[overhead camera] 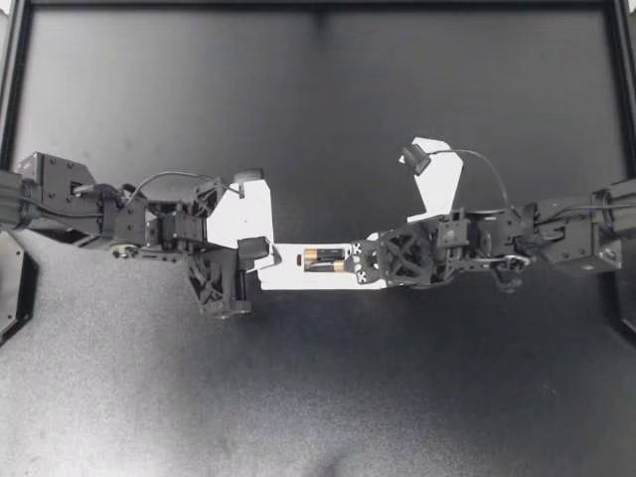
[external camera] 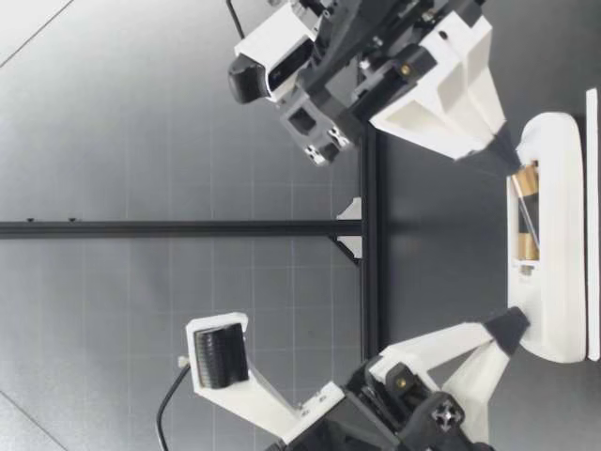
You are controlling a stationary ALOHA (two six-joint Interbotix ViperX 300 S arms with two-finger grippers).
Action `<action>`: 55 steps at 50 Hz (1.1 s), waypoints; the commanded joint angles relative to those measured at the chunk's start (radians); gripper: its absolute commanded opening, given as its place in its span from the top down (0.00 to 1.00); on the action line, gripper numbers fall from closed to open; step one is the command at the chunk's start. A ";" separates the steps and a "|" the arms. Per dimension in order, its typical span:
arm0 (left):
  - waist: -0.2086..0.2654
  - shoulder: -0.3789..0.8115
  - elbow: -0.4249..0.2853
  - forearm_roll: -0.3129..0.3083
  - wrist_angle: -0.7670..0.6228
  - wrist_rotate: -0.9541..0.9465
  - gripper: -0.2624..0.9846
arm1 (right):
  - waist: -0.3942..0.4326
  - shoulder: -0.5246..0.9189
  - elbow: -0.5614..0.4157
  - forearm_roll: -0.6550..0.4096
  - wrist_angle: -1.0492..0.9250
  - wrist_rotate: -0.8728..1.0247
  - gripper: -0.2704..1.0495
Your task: Place the battery into the slot of the remote controller.
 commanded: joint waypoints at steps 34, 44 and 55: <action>-0.003 -0.038 -0.043 -0.003 -0.006 -0.011 0.90 | -0.005 -0.092 -0.029 -0.153 0.106 -0.021 0.89; -0.014 -0.021 -0.104 -0.002 -0.031 -0.012 0.90 | -0.005 -0.199 -0.002 -0.321 0.181 -0.021 0.89; -0.018 0.052 -0.176 -0.002 -0.031 -0.012 0.90 | -0.005 -0.232 0.025 -0.403 0.233 -0.020 0.89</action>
